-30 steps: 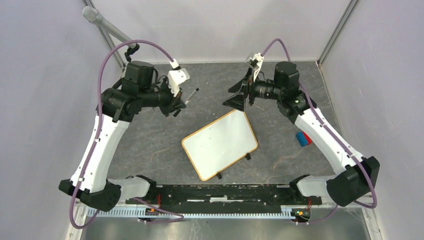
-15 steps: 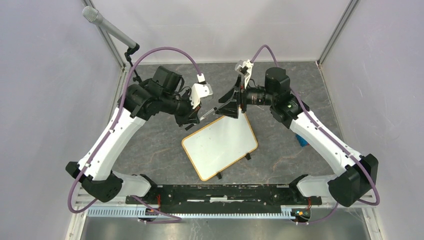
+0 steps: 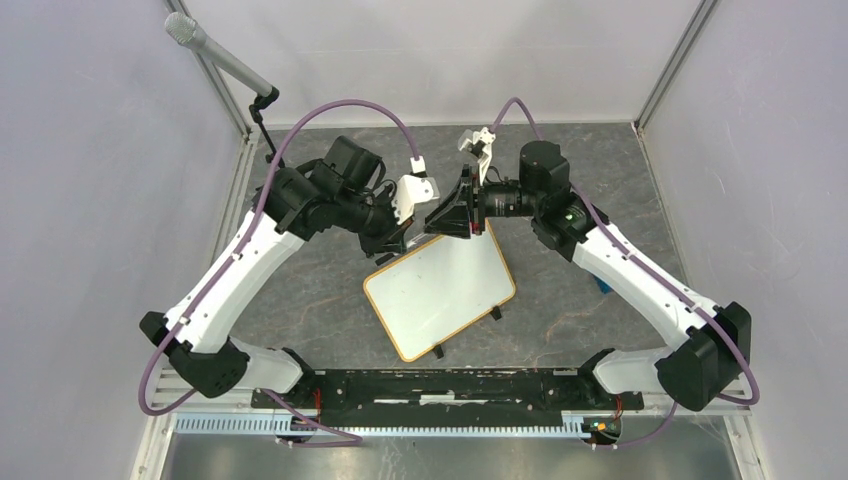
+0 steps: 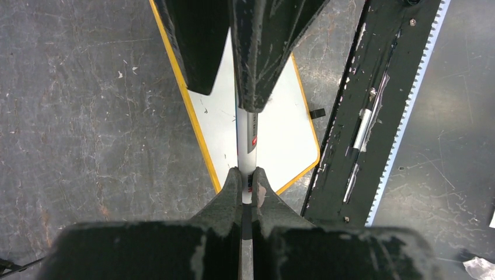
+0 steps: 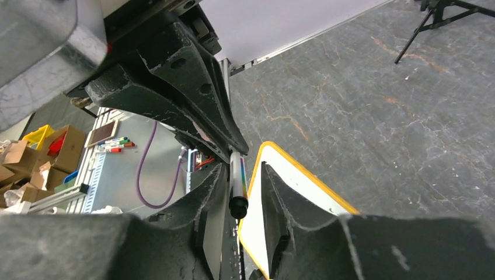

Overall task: Write a sentence on the whiteboard
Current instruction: Pass from the left arm to the right, then pass from the right arm to the left

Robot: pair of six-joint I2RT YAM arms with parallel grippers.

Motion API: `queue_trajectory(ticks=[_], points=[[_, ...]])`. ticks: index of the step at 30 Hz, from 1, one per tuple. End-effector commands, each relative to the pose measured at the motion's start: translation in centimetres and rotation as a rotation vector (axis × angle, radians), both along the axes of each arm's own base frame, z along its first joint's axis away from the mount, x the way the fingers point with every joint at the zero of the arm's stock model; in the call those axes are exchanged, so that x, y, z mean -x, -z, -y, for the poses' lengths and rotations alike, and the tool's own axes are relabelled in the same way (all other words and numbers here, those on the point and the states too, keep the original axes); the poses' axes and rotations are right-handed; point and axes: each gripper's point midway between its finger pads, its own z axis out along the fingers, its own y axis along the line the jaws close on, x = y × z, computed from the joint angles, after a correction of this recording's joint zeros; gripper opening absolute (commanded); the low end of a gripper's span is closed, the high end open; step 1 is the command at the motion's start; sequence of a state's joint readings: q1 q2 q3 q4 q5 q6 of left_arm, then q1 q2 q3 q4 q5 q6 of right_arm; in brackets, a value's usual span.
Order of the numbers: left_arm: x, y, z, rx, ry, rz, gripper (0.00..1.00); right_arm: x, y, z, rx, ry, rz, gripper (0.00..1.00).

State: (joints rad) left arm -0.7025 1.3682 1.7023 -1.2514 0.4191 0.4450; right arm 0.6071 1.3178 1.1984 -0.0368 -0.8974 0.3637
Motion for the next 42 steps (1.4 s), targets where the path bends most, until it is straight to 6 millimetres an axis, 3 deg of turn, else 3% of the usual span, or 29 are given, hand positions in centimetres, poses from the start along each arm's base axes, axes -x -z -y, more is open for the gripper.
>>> queue_trajectory(ticks=[1, 5, 10, 11, 13, 16, 19, 23, 33, 37, 42], points=[[-0.2, -0.5, 0.2, 0.004, -0.004, 0.014, 0.02, 0.8, 0.0, -0.2, -0.022, -0.051, 0.014, 0.32], [-0.2, -0.6, 0.3, 0.004, -0.006, 0.016, 0.02, 1.1, 0.4, -0.2, -0.013, -0.065, 0.011, 0.35], [0.0, -0.5, 0.5, 0.000, 0.010, 0.017, 0.02, 1.0, -0.2, -0.3, -0.022, -0.065, 0.029, 0.03], [-0.1, -0.6, 0.5, 0.003, 0.006, 0.017, 0.02, 1.0, -0.5, -0.3, -0.025, -0.068, 0.034, 0.00], [-0.3, -0.9, 0.4, 0.006, -0.018, 0.025, 0.17, 1.0, -1.1, -0.3, -0.034, -0.079, 0.055, 0.00], [-0.8, -1.5, -0.3, 0.021, -0.075, 0.052, 0.68, 0.3, -2.0, 0.4, -0.037, -0.060, 0.056, 0.00], [-1.0, -1.8, -1.1, 0.045, -0.110, 0.066, 0.81, -1.4, -2.6, 1.8, -0.050, 0.010, 0.037, 0.00], [-1.3, -1.7, -1.8, 0.083, -0.138, 0.067, 0.81, -0.8, -3.4, 2.4, -0.123, -0.010, -0.009, 0.00], [-2.6, 0.4, -2.7, 0.052, -0.167, 0.146, 0.67, 0.4, -3.3, 2.7, -0.164, -0.030, -0.095, 0.00], [-4.3, 0.2, -3.3, 0.028, -0.234, 0.212, 0.55, 1.2, -3.1, 2.6, -0.215, -0.051, -0.204, 0.00], [-4.1, -0.4, -3.3, 0.045, -0.220, 0.241, 0.40, 1.0, -2.3, 2.6, -0.208, -0.038, -0.240, 0.00]])
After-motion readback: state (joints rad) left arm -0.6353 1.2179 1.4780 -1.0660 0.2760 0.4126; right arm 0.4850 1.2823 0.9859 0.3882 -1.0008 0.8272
